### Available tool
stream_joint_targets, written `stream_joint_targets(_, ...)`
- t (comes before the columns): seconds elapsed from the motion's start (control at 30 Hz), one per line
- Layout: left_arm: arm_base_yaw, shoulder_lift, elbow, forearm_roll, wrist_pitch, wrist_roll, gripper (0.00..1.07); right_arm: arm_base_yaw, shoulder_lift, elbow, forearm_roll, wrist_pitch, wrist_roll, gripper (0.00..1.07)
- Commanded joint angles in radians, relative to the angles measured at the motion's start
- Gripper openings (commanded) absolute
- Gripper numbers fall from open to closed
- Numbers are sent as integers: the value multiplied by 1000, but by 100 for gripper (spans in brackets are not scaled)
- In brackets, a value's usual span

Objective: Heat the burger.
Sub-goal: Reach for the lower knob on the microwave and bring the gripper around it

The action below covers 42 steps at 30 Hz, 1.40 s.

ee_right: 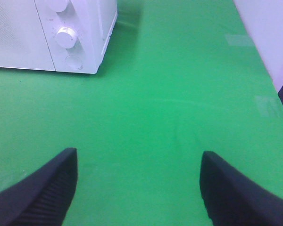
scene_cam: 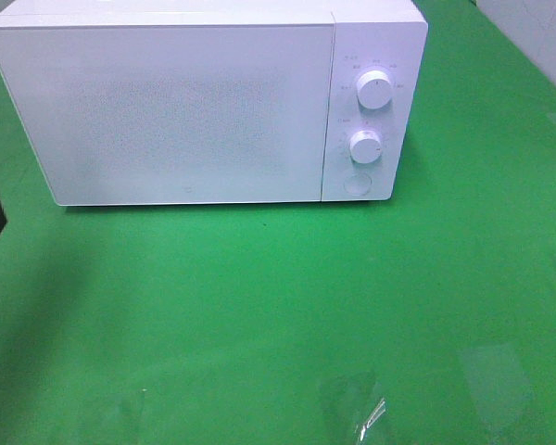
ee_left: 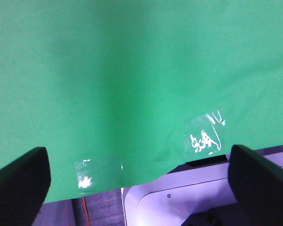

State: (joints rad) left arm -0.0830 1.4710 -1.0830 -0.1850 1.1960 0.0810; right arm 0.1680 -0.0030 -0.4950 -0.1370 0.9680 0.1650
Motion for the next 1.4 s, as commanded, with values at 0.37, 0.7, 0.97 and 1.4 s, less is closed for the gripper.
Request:
stream_joint_targets(0.37,169,-200,174,-61,35,25,94,-3,-27,4,-1,-9,-16,70)
stream_joint_targets(0.7,169,-486,310,-27,-10,29,94,-3,-27,4,-1,-9,-16,70)
stream_joint_targets(0.97,169,-797,453,-1,-91,29,94,-3,-27,4,-1,-9,-16,70)
stream_joint_targets(1.4,169,-1191,564,15,-122,27,94,-3,-27,4,-1,-9,-16,70)
